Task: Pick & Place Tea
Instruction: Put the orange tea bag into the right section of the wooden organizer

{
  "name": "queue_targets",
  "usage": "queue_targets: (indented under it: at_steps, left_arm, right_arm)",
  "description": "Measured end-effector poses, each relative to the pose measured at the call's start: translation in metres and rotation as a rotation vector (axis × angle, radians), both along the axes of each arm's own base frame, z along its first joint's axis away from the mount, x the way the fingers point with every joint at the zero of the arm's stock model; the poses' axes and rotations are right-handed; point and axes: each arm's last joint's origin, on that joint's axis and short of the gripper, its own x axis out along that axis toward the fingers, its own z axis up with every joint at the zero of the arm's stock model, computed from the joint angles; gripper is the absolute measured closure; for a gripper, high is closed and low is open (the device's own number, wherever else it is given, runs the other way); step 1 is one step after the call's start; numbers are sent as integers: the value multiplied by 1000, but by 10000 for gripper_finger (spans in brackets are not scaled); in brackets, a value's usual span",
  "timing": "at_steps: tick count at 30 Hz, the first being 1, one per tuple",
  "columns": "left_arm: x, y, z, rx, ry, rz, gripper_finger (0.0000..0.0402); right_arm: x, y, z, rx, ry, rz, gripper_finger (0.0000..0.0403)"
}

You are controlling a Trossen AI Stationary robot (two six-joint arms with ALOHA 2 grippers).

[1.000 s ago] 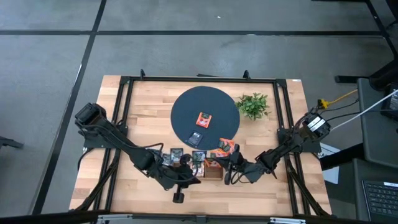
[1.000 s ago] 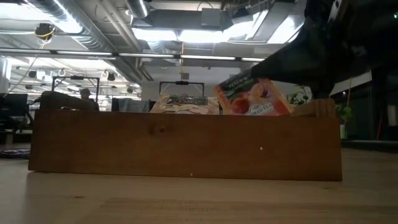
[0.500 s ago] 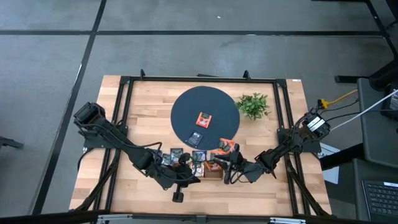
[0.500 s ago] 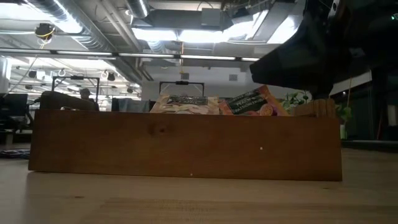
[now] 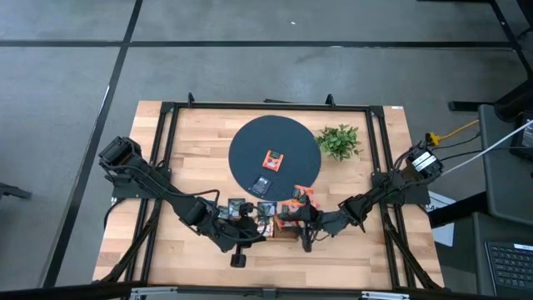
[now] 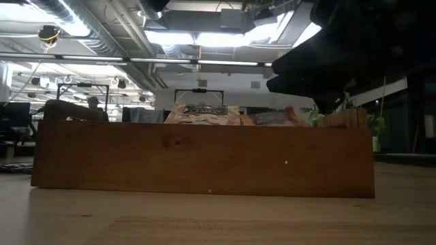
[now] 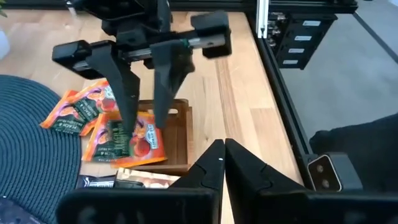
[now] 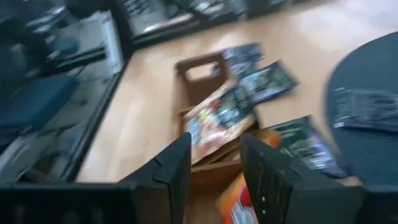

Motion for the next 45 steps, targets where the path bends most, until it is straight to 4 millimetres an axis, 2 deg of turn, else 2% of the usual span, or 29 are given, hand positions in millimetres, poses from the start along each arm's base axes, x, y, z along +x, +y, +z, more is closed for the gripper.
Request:
queue_targets:
  at_steps: [10,21,25,32,45]
  left_arm:
    - [-1,3,-3,14,33,-2,399]
    - [-2,13,-10,56,122,32,396]
    - [-1,20,-13,71,162,56,399]
    - [3,31,-15,69,184,77,392]
    - [6,41,-17,62,220,83,397]
  right_arm:
    - [2,-34,21,6,224,115,263]
    - [14,-57,44,10,511,237,263]
    - [19,-67,49,26,530,251,263]
    - [22,-82,47,158,575,280,263]
    - [24,-83,45,199,592,268,263]
